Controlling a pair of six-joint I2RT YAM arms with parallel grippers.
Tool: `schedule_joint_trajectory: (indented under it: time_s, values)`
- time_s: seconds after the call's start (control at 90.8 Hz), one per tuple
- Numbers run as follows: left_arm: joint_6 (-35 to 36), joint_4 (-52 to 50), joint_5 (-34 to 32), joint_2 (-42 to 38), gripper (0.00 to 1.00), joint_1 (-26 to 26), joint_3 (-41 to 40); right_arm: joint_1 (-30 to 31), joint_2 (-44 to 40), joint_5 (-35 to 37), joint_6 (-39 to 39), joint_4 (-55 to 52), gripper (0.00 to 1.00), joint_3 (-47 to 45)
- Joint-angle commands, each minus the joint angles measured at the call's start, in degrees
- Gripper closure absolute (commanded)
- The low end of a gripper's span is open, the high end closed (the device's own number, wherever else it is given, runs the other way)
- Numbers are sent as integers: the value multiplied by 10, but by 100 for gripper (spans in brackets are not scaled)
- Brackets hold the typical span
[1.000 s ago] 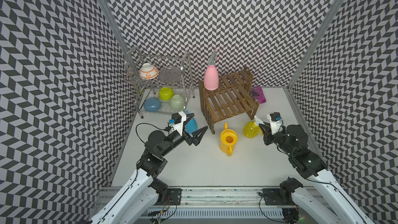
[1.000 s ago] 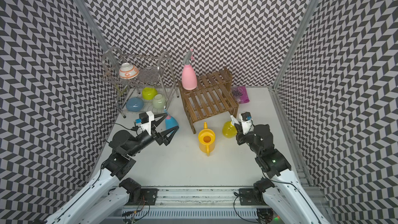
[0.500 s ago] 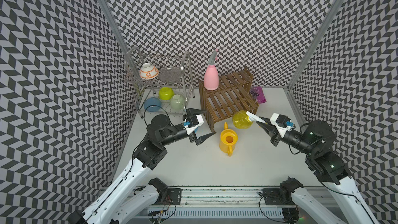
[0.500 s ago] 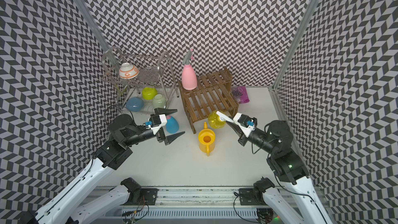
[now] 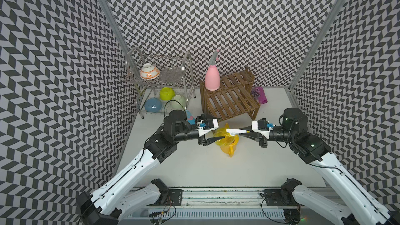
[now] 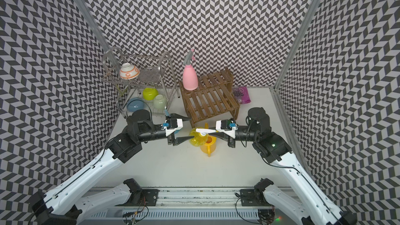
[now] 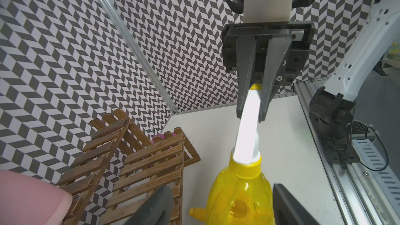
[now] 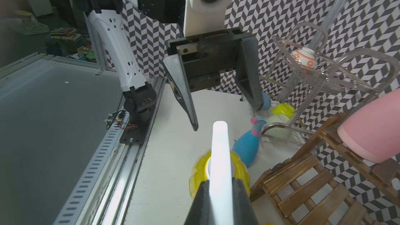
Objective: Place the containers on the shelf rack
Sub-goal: 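Pick up a container from the center of the board.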
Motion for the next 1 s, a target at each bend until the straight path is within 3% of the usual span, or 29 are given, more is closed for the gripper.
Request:
schedule_joint_trajectory:
  time_s: [0.0, 0.165, 0.275, 0.43, 0.507, 0.617, 0.672, 0.826, 0.991]
  values:
    - [0, -7, 7, 19, 33, -15, 34, 22, 9, 1, -27, 1, 100, 24]
    - [1, -13, 22, 47, 54, -26, 52, 28, 13, 5, -31, -1, 100, 24]
    - [1, -16, 28, 55, 76, -29, 55, 28, 12, 8, -35, -3, 100, 24]
    - [4, -21, 38, 59, 88, -30, 59, 28, 11, 8, -39, -5, 100, 23]
    - [6, -24, 44, 60, 100, -30, 60, 29, 11, 8, -40, -4, 100, 23]
    - [7, -25, 58, 58, 100, -30, 63, 28, 6, 10, -32, 9, 100, 18]
    - [4, -21, 60, 54, 100, -30, 62, 29, -3, 15, -12, 31, 92, 11]
    - [-33, 30, 65, 29, 100, -23, 48, 26, -45, 41, 83, 123, 57, -34]
    - [-97, 103, 99, 0, 100, 3, 24, 22, -64, 11, 217, 236, 35, -73]
